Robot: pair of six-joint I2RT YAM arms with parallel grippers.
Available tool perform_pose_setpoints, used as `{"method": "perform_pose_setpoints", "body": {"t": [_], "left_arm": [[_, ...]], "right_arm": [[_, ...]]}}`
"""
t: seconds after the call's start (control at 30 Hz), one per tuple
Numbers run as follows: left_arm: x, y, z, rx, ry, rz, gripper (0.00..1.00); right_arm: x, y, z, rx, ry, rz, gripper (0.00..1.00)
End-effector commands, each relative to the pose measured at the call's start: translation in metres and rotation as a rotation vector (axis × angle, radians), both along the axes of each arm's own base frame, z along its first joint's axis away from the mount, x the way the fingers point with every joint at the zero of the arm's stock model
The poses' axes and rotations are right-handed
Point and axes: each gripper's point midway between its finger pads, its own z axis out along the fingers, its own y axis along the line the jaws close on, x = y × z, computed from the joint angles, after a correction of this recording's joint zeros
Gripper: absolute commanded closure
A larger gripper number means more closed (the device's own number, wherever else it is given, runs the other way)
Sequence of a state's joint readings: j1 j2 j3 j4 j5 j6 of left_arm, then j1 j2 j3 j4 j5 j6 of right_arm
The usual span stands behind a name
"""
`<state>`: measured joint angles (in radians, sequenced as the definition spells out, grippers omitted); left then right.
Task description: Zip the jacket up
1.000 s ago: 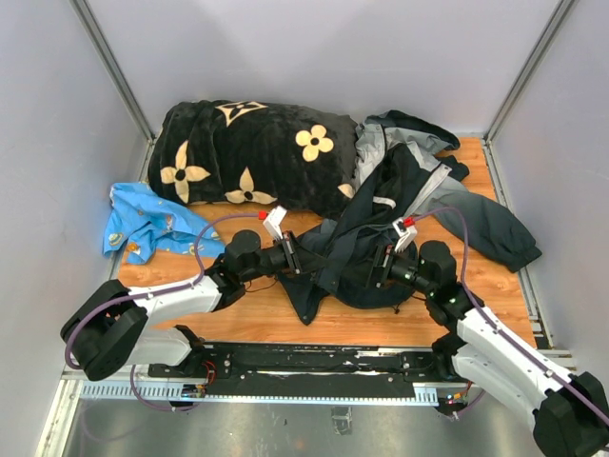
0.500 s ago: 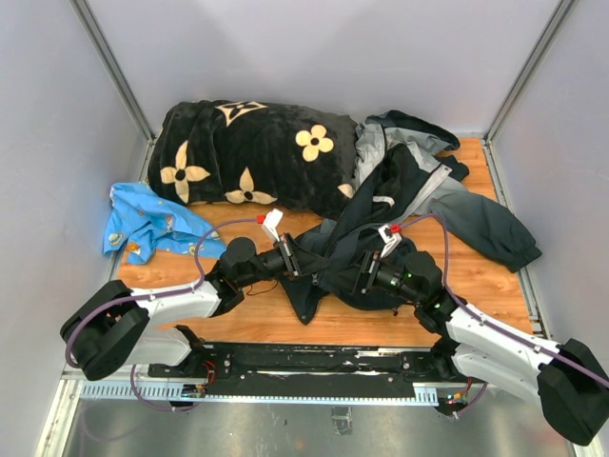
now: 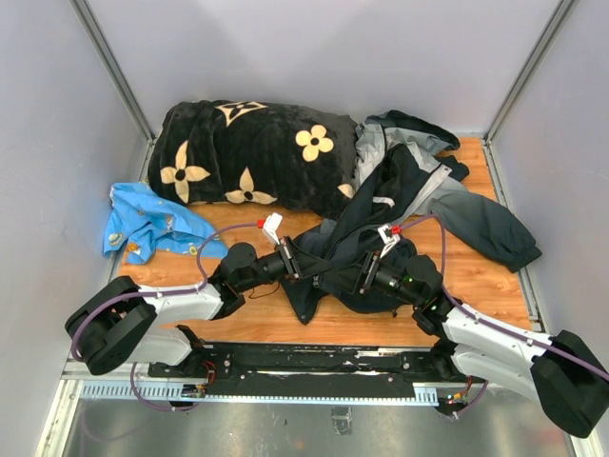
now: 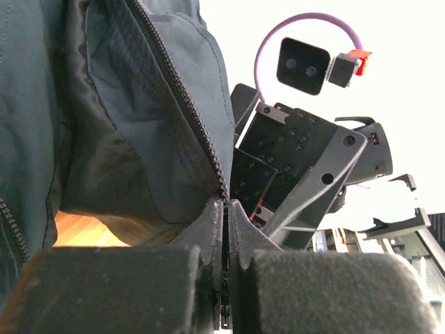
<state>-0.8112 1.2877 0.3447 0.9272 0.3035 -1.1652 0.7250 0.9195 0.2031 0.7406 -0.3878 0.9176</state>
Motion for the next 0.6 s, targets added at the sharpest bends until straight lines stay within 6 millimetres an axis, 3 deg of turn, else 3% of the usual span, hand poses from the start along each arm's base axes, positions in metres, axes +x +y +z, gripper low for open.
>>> {"method": "perform_pose_setpoints", "body": {"t": [0.0, 0.13, 0.43, 0.57], "left_arm": [[0.000, -0.002, 0.014, -0.055, -0.030, 0.011, 1.00], [0.001, -0.001, 0.015, -0.063, -0.027, 0.028, 1.00], [0.000, -0.002, 0.025, -0.124, -0.038, 0.045, 1.00], [-0.001, -0.003, 0.026, -0.138, -0.036, 0.045, 1.00]], "right_arm": [[-0.004, 0.001, 0.009, 0.033, -0.055, 0.009, 0.43], [-0.006, 0.001, 0.012, 0.047, -0.069, 0.015, 0.51], [-0.011, 0.006, 0.015, 0.065, -0.086, 0.055, 0.46], [-0.011, 0.007, 0.012, 0.062, -0.085, 0.058, 0.56]]}}
